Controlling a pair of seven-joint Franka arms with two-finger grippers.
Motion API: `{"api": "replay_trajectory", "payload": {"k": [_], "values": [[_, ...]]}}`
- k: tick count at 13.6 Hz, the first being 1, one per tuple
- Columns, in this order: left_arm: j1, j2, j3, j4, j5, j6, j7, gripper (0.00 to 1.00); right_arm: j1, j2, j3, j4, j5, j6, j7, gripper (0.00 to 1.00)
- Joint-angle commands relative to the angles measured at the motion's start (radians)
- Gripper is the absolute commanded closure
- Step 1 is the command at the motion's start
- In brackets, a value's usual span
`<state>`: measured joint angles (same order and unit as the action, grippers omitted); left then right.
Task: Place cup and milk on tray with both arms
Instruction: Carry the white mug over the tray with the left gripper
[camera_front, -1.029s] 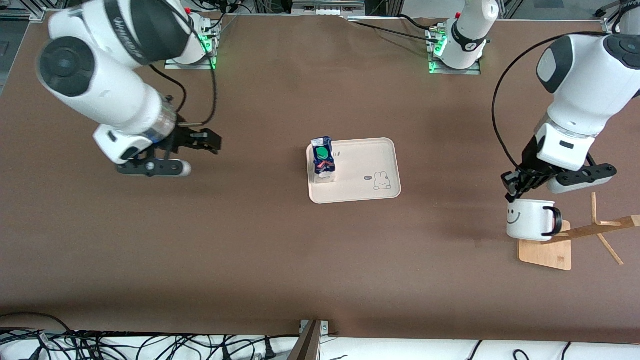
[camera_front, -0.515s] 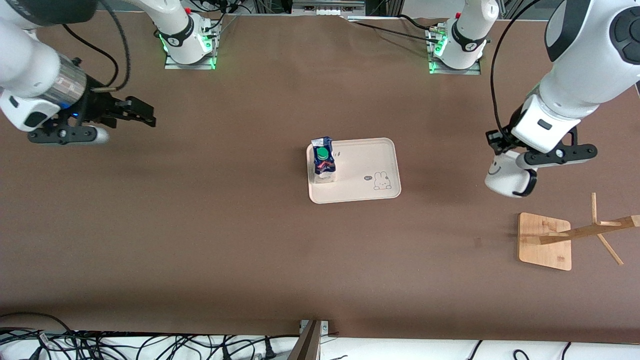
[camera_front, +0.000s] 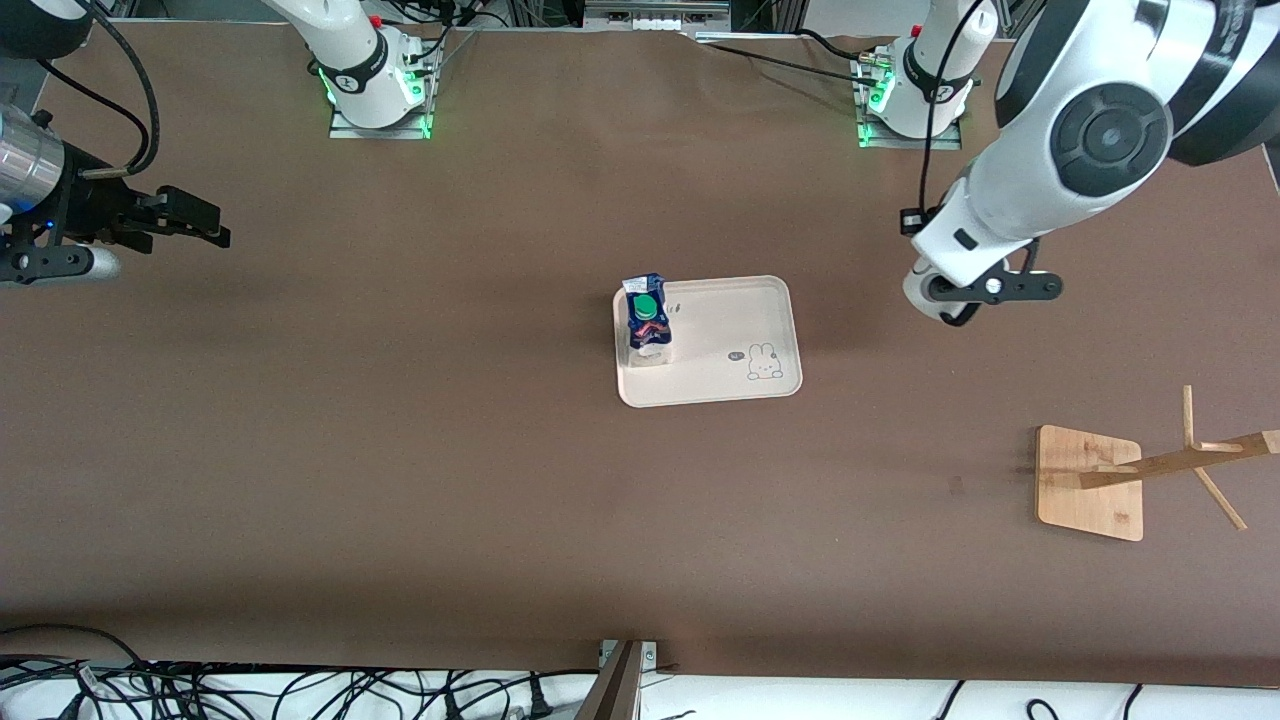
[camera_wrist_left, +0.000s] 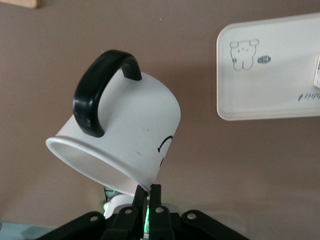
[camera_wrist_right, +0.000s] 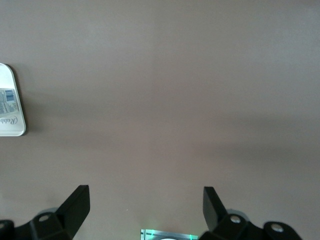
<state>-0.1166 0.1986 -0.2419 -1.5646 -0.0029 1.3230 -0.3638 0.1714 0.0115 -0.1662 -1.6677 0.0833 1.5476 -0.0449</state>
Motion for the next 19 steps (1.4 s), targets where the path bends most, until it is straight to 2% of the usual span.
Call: {"api": "replay_trajectory", "payload": {"k": [1,4,5,7,8,11,14,17,19], "values": [[-0.029,0.109,0.003,0.06,-0.046,-0.068,0.002,1.0,-0.088,-0.097,0.103,-0.121,-0.02,0.046,-0.009,0.0],[-0.093,0.281,0.004,0.159,-0.149,-0.136,-0.032,1.0,-0.093,-0.13,0.119,-0.165,-0.049,0.078,-0.003,0.0],[-0.124,0.354,0.004,0.187,-0.155,-0.133,-0.091,1.0,-0.092,-0.13,0.119,-0.161,-0.053,0.078,-0.004,0.0],[-0.176,0.485,0.004,0.309,-0.166,-0.134,-0.254,1.0,-0.089,-0.125,0.122,-0.149,-0.074,0.078,-0.004,0.0],[-0.189,0.522,0.006,0.345,-0.186,-0.134,-0.285,1.0,-0.087,-0.119,0.125,-0.127,-0.088,0.074,-0.004,0.0],[-0.178,0.554,0.018,0.382,-0.245,-0.111,-0.315,1.0,-0.089,-0.104,0.132,-0.095,-0.089,0.08,0.002,0.0],[-0.218,0.639,0.019,0.39,-0.246,-0.013,-0.453,1.0,-0.089,-0.048,0.131,-0.012,-0.102,0.072,0.003,0.0],[-0.209,0.639,0.019,0.399,-0.25,-0.004,-0.475,1.0,-0.087,-0.004,0.132,0.047,-0.099,0.08,0.005,0.0],[-0.215,0.654,0.021,0.41,-0.253,0.069,-0.542,1.0,-0.087,0.008,0.132,0.066,-0.097,0.071,0.005,0.0]]}}
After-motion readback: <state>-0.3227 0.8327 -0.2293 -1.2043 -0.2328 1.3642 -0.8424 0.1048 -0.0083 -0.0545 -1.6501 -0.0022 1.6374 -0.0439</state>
